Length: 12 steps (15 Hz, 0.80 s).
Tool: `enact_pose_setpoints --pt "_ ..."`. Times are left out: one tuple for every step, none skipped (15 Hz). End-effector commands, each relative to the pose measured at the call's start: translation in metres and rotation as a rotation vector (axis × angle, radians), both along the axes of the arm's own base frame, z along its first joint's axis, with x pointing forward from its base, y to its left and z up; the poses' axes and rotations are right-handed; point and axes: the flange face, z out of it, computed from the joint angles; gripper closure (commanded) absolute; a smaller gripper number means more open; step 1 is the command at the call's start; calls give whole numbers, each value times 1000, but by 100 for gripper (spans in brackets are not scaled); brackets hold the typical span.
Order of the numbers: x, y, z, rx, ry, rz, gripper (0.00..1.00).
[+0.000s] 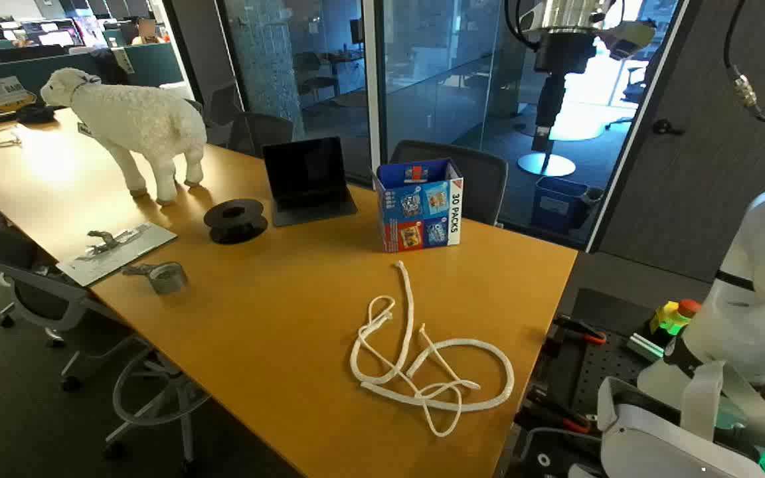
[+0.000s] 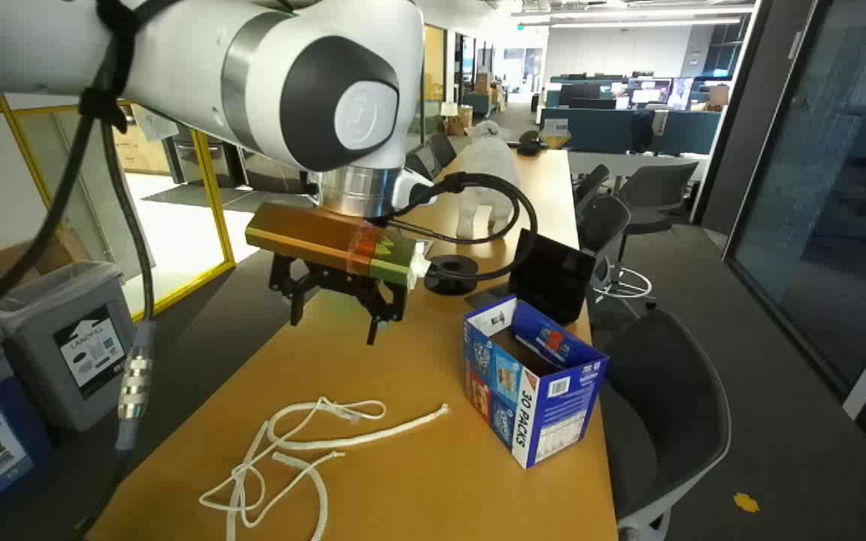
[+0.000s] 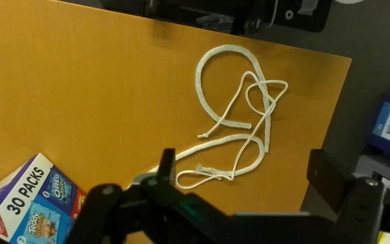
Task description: Put the ropes inside the blue box.
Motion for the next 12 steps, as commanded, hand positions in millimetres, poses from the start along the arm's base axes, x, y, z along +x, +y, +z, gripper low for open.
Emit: enact_pose_setpoints --pt "0 0 3 0 -3 0 0" --pt "0 -1 5 -1 -8 -1 0" --pt "0 -1 6 -1 -12 -1 0" --pt "0 -1 7 -1 -14 -1 0" --pt "0 -1 7 -1 -14 -1 0" --pt "1 3 5 -11 -6 -11 0" --pt "3 11 0 -23 -5 -13 0" --pt "4 22 -7 -50 -1 -18 0" --pt "6 37 -14 -69 4 -23 0" --pt "8 56 -22 -88 4 -13 0" --pt "10 74 -30 -110 5 -5 0" --pt "12 98 -40 -138 6 1 0"
